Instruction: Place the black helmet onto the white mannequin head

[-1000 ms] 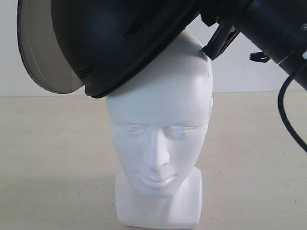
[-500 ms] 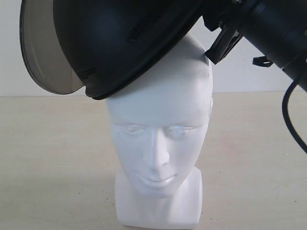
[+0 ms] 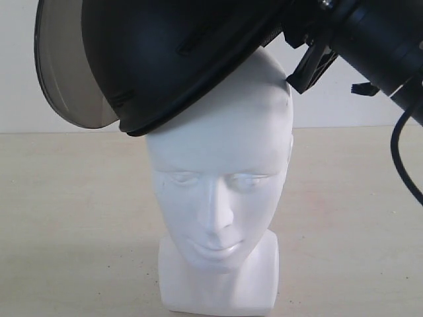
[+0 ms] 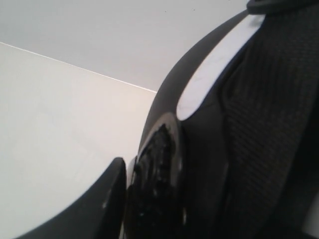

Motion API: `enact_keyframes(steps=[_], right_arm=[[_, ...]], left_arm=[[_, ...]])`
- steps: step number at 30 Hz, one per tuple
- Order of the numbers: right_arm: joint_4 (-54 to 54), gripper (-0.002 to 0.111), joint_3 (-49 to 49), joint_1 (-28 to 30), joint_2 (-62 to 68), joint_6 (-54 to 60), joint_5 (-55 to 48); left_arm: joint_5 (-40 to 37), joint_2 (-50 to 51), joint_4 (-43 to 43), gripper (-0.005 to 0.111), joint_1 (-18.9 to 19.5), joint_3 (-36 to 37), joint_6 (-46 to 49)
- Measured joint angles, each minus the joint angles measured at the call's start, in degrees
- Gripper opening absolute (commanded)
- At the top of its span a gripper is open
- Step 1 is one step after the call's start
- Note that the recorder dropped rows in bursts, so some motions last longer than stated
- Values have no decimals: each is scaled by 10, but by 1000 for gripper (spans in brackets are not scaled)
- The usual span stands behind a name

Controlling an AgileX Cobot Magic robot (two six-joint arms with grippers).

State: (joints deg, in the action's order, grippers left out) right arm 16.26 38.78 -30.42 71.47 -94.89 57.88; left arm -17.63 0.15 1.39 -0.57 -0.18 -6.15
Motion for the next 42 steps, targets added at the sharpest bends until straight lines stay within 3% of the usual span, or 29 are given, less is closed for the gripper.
enact_keyframes(steps=[42], right_arm=[[-1, 0, -28, 1, -2, -15, 22]], left_arm=[[0, 0, 0, 4, 0, 0, 0]])
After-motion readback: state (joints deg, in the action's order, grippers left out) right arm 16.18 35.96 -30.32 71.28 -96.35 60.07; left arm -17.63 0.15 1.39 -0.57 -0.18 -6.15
